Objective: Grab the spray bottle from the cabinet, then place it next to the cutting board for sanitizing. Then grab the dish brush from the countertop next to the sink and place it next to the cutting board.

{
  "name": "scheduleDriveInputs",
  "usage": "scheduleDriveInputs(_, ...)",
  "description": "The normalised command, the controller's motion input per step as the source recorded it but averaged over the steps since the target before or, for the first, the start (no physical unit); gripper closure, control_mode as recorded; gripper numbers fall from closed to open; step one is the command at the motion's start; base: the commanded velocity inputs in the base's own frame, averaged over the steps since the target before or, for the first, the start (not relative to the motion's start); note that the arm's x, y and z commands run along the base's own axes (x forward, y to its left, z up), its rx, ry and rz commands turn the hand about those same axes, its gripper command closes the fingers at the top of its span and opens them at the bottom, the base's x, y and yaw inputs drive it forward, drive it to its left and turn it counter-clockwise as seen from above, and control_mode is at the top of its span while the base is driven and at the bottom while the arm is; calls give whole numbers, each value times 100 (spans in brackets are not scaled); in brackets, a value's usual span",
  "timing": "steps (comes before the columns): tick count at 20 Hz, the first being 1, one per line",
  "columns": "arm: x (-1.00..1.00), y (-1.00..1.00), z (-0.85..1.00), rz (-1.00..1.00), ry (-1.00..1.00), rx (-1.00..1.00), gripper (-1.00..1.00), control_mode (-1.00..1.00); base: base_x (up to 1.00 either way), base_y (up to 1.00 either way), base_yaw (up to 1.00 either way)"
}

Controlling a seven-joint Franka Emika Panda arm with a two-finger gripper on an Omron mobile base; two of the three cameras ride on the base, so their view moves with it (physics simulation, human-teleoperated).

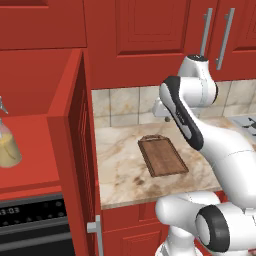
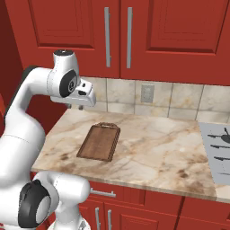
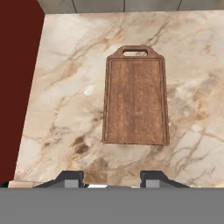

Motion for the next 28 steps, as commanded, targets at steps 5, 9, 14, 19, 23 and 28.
scheduleDriveInputs(5,-54,0,0,0,-5,0,-100,-100,0,0,0)
scheduleDriveInputs(9,-81,0,0,0,-11,0,-100,-100,0,0,0)
scheduleDriveInputs(14,-58,0,16,0,-23,0,-100,-100,0,0,0)
scheduleDriveInputs(19,-61,0,24,0,-14,0,-100,-100,0,0,0)
scheduleDriveInputs(23,-69,0,28,0,-10,-4,-100,-100,0,0,0)
scheduleDriveInputs(28,-71,0,30,0,-16,-3,-100,-100,0,0,0)
